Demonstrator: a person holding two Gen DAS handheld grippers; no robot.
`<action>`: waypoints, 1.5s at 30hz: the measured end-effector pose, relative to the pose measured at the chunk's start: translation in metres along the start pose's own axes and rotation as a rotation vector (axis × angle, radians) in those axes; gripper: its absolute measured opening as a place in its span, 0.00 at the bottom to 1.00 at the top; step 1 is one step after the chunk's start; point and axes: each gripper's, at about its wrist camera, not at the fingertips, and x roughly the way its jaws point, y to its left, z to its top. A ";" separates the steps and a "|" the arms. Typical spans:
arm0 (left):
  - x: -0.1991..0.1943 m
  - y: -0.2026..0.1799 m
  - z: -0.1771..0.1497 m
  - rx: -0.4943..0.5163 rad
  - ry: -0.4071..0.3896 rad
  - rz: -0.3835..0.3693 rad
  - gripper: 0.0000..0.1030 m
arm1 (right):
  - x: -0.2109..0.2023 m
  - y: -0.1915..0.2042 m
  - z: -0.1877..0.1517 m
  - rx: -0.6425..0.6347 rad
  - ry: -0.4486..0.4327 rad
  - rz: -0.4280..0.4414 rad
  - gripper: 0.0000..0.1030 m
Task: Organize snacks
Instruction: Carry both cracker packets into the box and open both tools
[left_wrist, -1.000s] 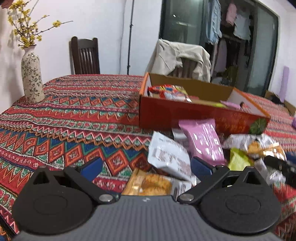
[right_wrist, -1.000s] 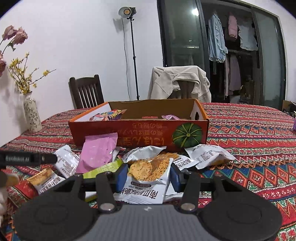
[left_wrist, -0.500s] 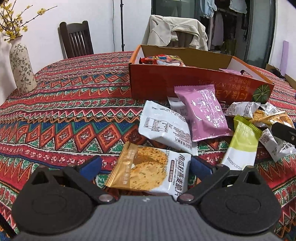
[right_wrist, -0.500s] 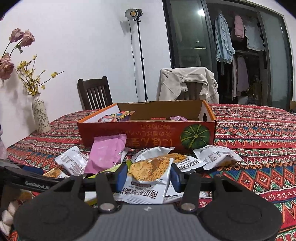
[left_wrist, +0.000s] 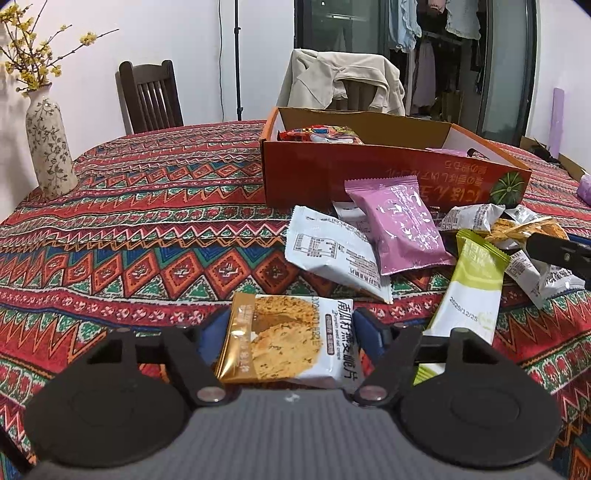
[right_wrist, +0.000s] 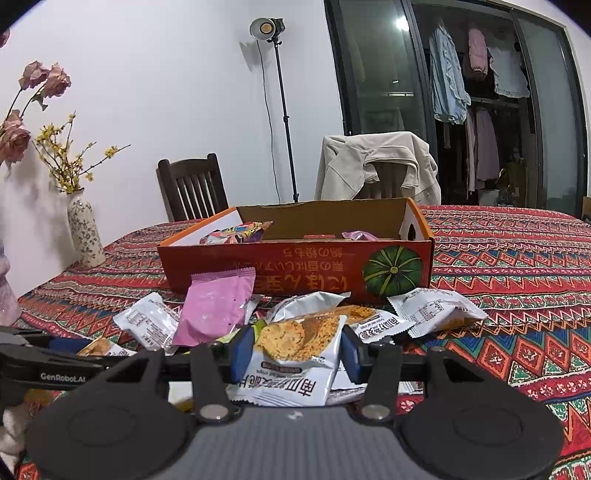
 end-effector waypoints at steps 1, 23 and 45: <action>-0.001 0.000 -0.001 -0.001 -0.003 0.002 0.69 | 0.000 0.000 0.000 0.000 -0.001 0.000 0.47; -0.038 0.003 0.022 -0.048 -0.157 0.006 0.68 | -0.015 0.011 0.007 -0.050 -0.036 -0.029 0.47; -0.023 -0.042 0.132 -0.077 -0.310 -0.053 0.68 | 0.014 -0.002 0.099 -0.058 -0.162 -0.135 0.47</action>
